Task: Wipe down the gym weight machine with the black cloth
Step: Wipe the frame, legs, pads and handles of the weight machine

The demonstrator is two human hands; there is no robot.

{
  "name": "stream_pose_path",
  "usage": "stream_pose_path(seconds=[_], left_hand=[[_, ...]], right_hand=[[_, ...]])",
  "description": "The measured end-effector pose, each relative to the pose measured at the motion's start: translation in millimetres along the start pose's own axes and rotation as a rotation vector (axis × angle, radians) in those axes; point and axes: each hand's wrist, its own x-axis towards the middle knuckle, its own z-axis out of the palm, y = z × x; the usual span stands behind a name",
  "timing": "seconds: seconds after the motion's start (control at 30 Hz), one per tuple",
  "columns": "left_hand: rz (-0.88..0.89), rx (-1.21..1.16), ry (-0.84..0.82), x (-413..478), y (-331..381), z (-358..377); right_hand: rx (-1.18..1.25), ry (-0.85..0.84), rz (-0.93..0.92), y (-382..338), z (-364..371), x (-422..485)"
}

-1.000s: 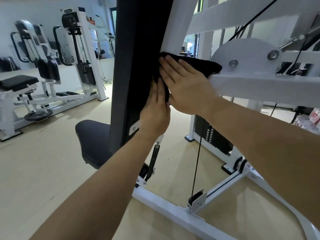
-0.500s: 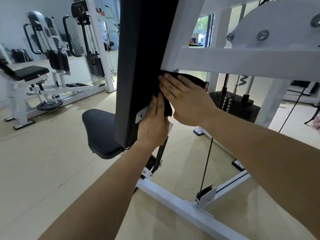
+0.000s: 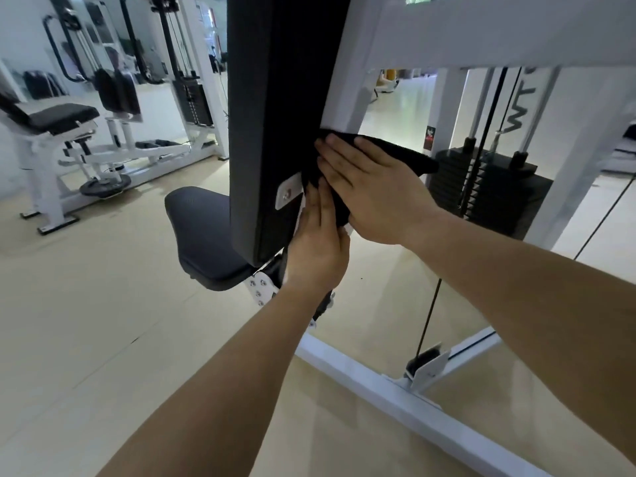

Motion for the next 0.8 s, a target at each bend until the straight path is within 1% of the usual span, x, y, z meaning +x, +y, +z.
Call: stream_pose_path(seconds=[0.13, 0.27, 0.6, 0.8], left_hand=[[-0.033, 0.018, -0.007, -16.9, -18.3, 19.6], [-0.016, 0.022, 0.013, -27.3, -39.0, 35.2], [-0.066, -0.071, -0.076, -64.7, -86.1, 73.5], [-0.106, -0.118, -0.065, -80.5, -99.1, 86.6]], right_hand=[[0.007, -0.011, -0.01, -24.1, 23.1, -4.1], [0.003, 0.005, -0.015, -43.5, 47.1, -9.0], [0.056, 0.025, -0.062, -98.9, 104.8, -14.4], [0.022, 0.026, -0.1, -115.6, 123.9, -16.7]])
